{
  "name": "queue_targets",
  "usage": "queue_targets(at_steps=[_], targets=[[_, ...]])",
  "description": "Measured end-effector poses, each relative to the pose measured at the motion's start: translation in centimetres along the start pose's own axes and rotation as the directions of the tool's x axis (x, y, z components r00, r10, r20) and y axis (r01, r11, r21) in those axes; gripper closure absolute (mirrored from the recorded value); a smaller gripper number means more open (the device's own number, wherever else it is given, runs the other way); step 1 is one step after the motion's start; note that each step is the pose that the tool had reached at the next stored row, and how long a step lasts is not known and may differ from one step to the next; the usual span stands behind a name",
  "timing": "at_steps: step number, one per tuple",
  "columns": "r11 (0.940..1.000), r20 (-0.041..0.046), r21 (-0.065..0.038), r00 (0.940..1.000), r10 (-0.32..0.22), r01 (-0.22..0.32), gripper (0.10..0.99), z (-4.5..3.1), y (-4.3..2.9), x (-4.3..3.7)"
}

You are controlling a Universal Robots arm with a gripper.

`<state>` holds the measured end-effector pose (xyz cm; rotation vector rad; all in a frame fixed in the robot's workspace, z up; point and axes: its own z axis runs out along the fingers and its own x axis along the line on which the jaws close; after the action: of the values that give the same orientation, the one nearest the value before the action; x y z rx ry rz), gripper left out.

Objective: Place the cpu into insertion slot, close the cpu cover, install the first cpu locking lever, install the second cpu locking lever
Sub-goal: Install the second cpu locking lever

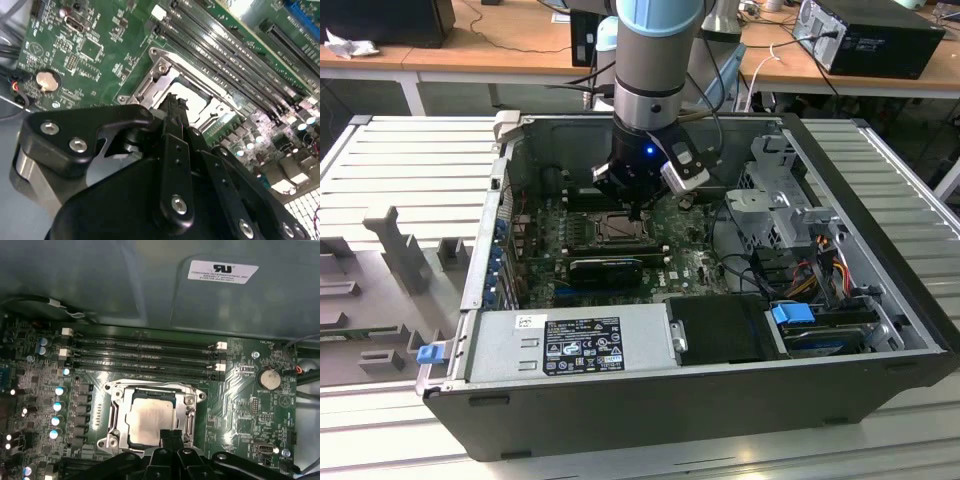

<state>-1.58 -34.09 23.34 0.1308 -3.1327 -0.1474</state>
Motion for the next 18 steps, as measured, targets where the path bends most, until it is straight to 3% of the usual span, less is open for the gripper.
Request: queue_targets(at_steps=[5,10,13,18], targets=[[1.0,0.0001,0.0,1.0,0.0,0.0,0.98,-0.51,-0.13,0.0],[1.0,0.0,-0.001,1.0,0.0,0.0,0.98,-0.58,-1.71,0.15],[1.0,-0.0085,-0.002,1.0,0.001,-0.001,0.98,-0.18,-2.06,0.18],[1.0,-0.0082,-0.002,1.0,0.001,-0.001,0.98,-0.46,-2.28,0.3]])
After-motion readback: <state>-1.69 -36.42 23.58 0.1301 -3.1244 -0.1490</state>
